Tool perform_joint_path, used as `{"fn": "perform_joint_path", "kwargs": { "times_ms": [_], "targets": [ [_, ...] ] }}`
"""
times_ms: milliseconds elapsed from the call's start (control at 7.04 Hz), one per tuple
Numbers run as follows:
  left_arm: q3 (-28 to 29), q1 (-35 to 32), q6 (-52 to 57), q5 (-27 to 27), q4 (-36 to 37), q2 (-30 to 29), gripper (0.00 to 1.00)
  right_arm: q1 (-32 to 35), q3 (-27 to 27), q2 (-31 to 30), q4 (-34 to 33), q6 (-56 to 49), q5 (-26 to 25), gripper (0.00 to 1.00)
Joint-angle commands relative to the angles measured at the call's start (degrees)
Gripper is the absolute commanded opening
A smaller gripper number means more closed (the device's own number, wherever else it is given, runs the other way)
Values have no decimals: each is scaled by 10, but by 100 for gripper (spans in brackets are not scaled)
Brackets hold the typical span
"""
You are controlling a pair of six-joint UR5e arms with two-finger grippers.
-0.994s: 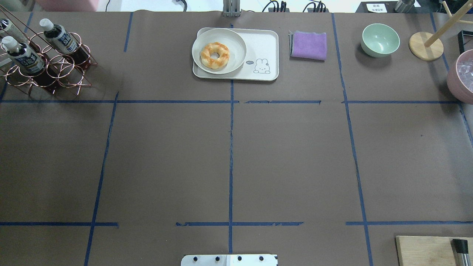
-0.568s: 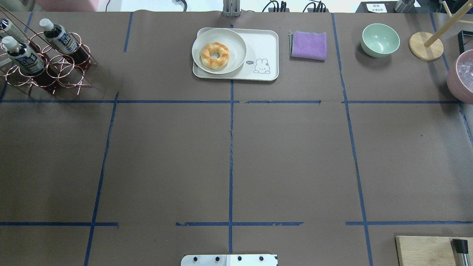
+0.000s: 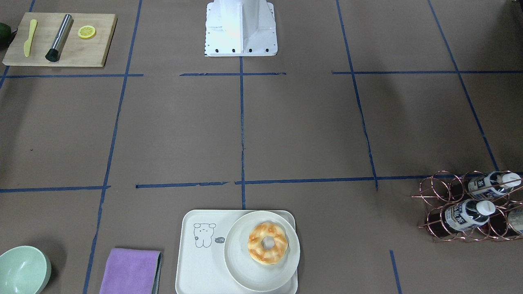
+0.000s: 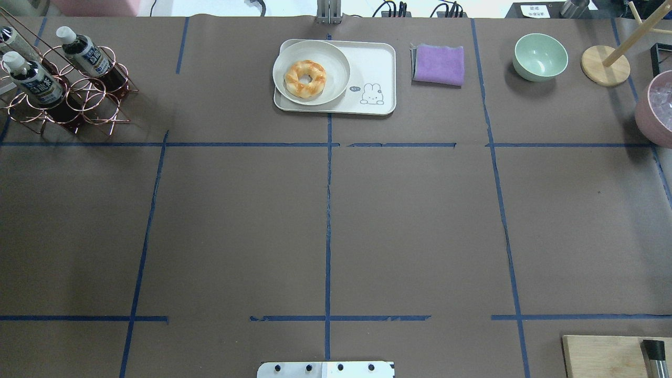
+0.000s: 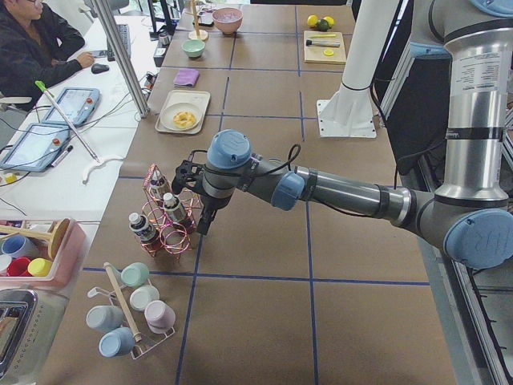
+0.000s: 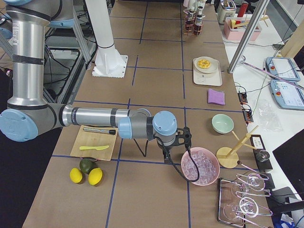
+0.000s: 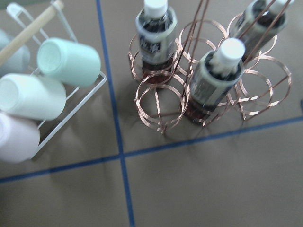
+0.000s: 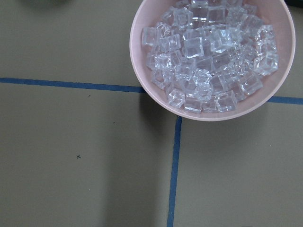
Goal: Place tea on tray
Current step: 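Grasp a dark tea bottle in the rack with the left gripper and lift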
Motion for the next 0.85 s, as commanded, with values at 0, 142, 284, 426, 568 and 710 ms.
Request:
{"fn": "perform_joint_path", "kwargs": {
  "times_ms": [0, 142, 284, 426, 568, 710],
  "targets": [
    [2, 81, -178, 74, -139, -4, 100, 0, 2, -2, 1, -2, -2, 100],
    [3, 125, -230, 139, -176, -4, 100, 0, 3, -5, 1, -1, -2, 100],
    [3, 145, -245, 188, -188, -5, 100, 0, 5, -3, 1, 0, -2, 100],
    [5, 149, -254, 224, -207, -9, 99, 0, 5, -1, 1, 1, -1, 100],
    [28, 151, -257, 236, -227, -26, 99, 0, 6, 0, 1, 2, 0, 100],
    [71, 161, -289, 256, -264, -49, 98, 0, 6, 1, 1, 2, 0, 100]
  ]
}}
